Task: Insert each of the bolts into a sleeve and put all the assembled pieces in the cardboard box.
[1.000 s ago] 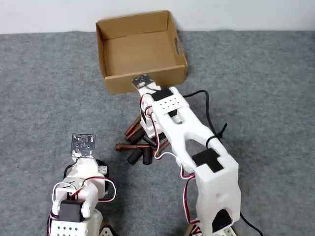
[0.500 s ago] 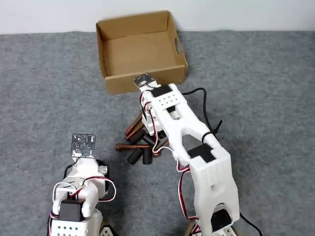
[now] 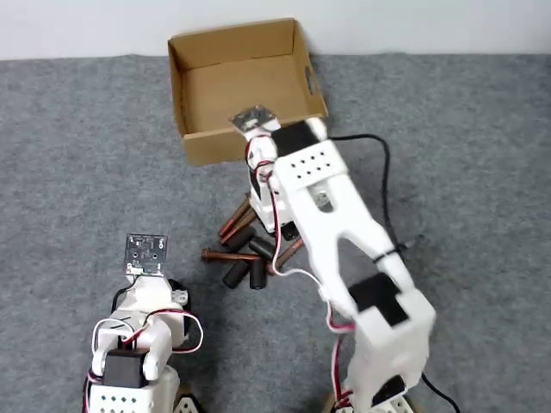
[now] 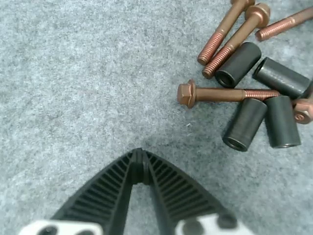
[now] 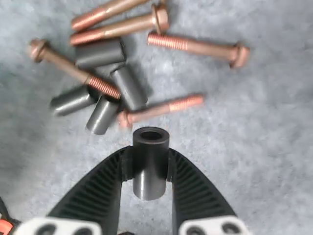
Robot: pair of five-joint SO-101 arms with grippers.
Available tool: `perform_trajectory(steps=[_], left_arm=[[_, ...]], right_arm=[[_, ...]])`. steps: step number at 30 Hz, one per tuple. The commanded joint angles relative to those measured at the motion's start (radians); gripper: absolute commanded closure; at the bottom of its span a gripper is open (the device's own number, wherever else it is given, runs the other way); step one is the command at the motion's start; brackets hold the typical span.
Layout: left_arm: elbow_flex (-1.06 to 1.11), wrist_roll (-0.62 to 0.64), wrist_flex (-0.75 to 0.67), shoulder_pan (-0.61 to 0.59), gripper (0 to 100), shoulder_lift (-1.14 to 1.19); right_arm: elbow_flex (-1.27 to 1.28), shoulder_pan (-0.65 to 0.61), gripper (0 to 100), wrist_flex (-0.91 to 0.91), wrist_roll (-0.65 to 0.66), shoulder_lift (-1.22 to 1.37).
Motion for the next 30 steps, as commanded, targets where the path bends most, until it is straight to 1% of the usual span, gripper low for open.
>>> perform_trajectory(steps=[1, 2, 7, 12, 17, 21, 24, 30], left_arm=[[-0.01, -0.008, 0.003, 0.002, 99, -0.008], [-0.01, -0.008, 0.003, 0.002, 99, -0.008], [-0.01, -0.008, 0.003, 0.002, 99, -0.008], [-0.01, -0.008, 0.003, 0.002, 99, -0.008], [-0.01, -0.008, 0.003, 0.002, 99, -0.008], [-0.01, -0.008, 0.003, 0.002, 99, -0.008], [-0.01, -0.008, 0.003, 0.002, 99, -0.008], [-0.01, -0.008, 0.003, 0.002, 99, -0.008]], right_arm=[[0.021, 0.01, 99.0, 0.045, 0.009, -0.174], [0.06, 0.022, 99.0, 0.045, 0.006, -0.217], [0.233, 0.11, 99.0, 0.042, -0.117, -0.438], [0.385, 0.229, 99.0, 0.041, -0.152, -0.634], [0.542, 0.39, 99.0, 0.033, -0.184, -0.828], [0.7, 0.518, 99.0, -0.028, -0.183, -0.984], [0.836, 0.588, 99.0, -0.099, -0.183, -1.118], [1.071, 0.659, 99.1, -0.219, -0.183, -1.431]])
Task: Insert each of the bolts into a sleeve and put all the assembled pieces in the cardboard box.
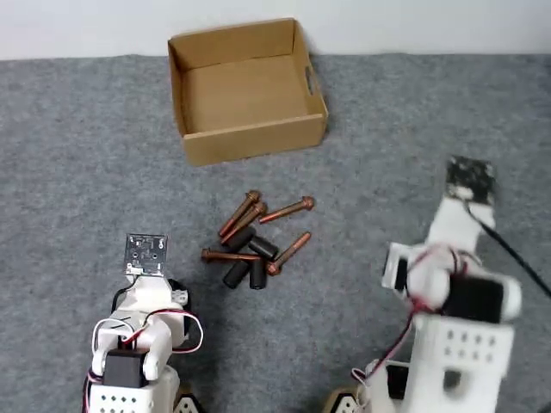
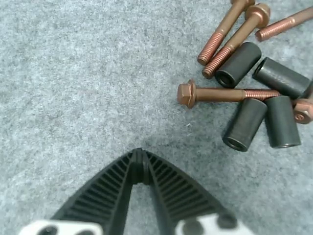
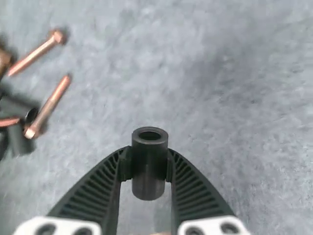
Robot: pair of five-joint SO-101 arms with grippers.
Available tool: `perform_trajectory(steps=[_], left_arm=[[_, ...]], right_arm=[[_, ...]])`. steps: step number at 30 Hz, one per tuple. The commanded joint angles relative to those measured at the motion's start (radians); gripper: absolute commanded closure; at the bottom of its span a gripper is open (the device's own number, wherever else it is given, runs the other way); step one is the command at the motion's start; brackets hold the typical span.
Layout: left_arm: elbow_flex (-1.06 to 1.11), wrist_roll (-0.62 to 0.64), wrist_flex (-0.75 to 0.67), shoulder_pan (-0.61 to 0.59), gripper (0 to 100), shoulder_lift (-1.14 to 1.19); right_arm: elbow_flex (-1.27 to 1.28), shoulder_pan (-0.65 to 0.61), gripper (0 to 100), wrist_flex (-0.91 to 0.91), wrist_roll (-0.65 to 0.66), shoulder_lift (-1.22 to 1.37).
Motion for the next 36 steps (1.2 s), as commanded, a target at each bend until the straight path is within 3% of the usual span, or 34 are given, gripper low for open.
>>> perform_trajectory(steps=[1, 15, 32, 36], left_arm=[[-0.01, -0.008, 0.003, 0.002, 99, -0.008], [-0.01, -0.008, 0.003, 0.005, 99, -0.008], [-0.01, -0.008, -0.023, 0.009, 99, -0.008], [-0.054, -0.009, -0.031, -0.063, 99, -0.008]], right_arm=[[0.098, 0.031, 99.1, -0.067, -0.009, -0.199], [0.385, 0.038, 99.1, -0.07, -0.011, -0.619], [0.4, 0.038, 99.1, -0.073, -0.011, -0.639], [0.4, 0.038, 99.1, -0.073, -0.011, -0.639]])
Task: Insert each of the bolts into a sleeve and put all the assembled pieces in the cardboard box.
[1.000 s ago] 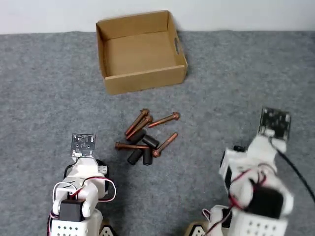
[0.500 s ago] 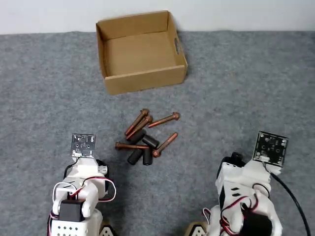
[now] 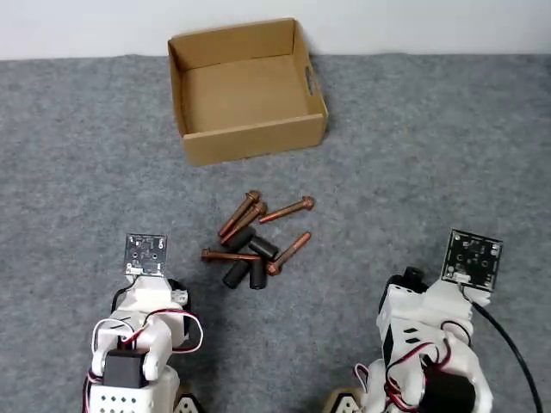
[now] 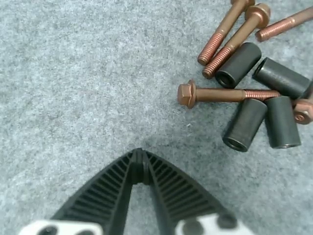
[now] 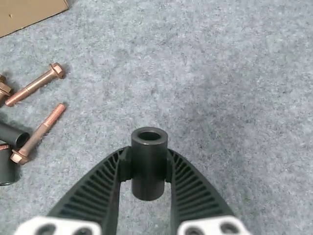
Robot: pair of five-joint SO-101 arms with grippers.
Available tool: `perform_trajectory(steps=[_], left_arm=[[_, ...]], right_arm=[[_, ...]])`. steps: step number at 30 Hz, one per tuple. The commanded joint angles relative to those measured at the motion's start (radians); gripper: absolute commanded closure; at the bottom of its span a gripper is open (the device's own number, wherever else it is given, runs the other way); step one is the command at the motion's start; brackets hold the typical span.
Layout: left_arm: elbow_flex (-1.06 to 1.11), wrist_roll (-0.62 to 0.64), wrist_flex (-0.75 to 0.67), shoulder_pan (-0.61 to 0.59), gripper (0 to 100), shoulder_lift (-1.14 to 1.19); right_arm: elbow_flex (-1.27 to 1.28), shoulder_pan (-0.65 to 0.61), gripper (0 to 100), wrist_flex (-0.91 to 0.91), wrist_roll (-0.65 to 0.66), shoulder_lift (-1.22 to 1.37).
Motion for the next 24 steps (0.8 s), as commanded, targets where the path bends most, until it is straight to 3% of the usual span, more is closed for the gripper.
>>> perform_trajectory(steps=[1, 4, 13, 17, 24], left_arm=[[-0.079, -0.009, -0.031, -0.077, 99, -0.008], [-0.188, -0.009, -0.031, -0.137, 99, -0.002], [-0.41, -0.117, -0.031, -0.14, 99, 0.097], [-0.55, -0.12, -0.031, -0.114, 99, 0.347], [-0.891, -0.118, 0.084, 0.081, 99, 0.918]], right_arm=[[-0.008, 0.012, 99.1, -0.024, -0.009, -0.002], [-0.008, 0.012, 99.1, -0.024, -0.009, -0.002], [-0.006, 0.012, 99.1, -0.024, -0.009, -0.002], [-0.006, 0.012, 99.1, -0.024, -0.009, -0.002], [-0.006, 0.012, 99.1, -0.024, -0.009, -0.002]])
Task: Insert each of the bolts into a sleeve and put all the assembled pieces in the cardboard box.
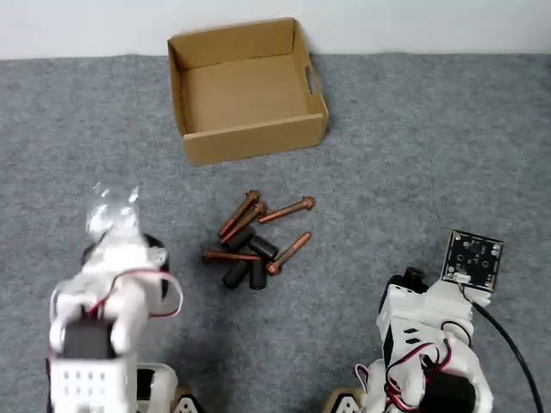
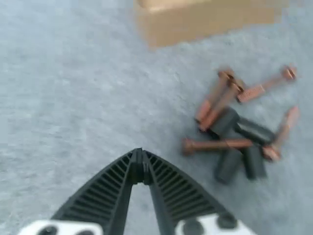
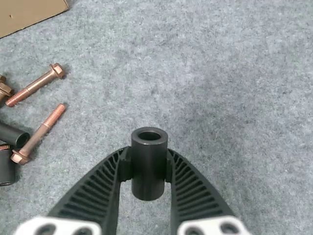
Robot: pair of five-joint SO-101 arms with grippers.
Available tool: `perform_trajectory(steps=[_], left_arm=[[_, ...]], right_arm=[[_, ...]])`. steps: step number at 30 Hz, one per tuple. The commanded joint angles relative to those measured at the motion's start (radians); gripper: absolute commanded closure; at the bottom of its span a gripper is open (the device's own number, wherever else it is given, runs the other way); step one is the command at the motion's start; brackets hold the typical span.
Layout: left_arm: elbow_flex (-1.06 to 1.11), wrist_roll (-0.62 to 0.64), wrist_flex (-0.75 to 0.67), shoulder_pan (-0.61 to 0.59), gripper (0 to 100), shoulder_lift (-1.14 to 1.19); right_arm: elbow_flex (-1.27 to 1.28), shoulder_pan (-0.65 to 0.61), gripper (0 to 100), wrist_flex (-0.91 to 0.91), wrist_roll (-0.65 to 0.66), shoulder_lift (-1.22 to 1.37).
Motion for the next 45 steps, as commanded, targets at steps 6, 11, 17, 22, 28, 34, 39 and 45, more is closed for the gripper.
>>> perform_trajectory(steps=[6, 11, 17, 22, 28, 34, 39, 45], left_arm=[[-0.42, -0.109, 0.051, 0.198, 94, 0.606], [-0.624, -0.273, 0.051, 0.261, 89, 0.832], [-0.811, -0.308, 0.052, 0.341, 88, 1.079], [-0.941, -0.422, 0.06, 0.402, 88, 1.274], [-1.145, -0.466, 0.064, 0.419, 79, 1.47], [-1.417, -0.471, 0.147, 0.42, 76, 1.679], [-1.685, -0.497, 0.203, 0.417, 76, 1.867], [-1.975, -0.497, 0.31, 0.42, 76, 2.105]], right_arm=[[-0.006, 0.012, 99.1, -0.024, -0.011, -0.002], [-0.006, 0.012, 99.1, -0.024, -0.014, -0.002], [-0.006, 0.012, 99.1, -0.024, -0.077, -0.002], [-0.006, 0.012, 99.1, -0.024, -0.078, -0.002], [-0.006, 0.012, 99.1, -0.024, -0.078, -0.002], [-0.006, 0.012, 99.1, -0.024, -0.078, -0.002], [-0.006, 0.012, 99.1, -0.024, -0.078, -0.002], [-0.006, 0.008, 99.1, -0.022, -0.078, -0.002]])
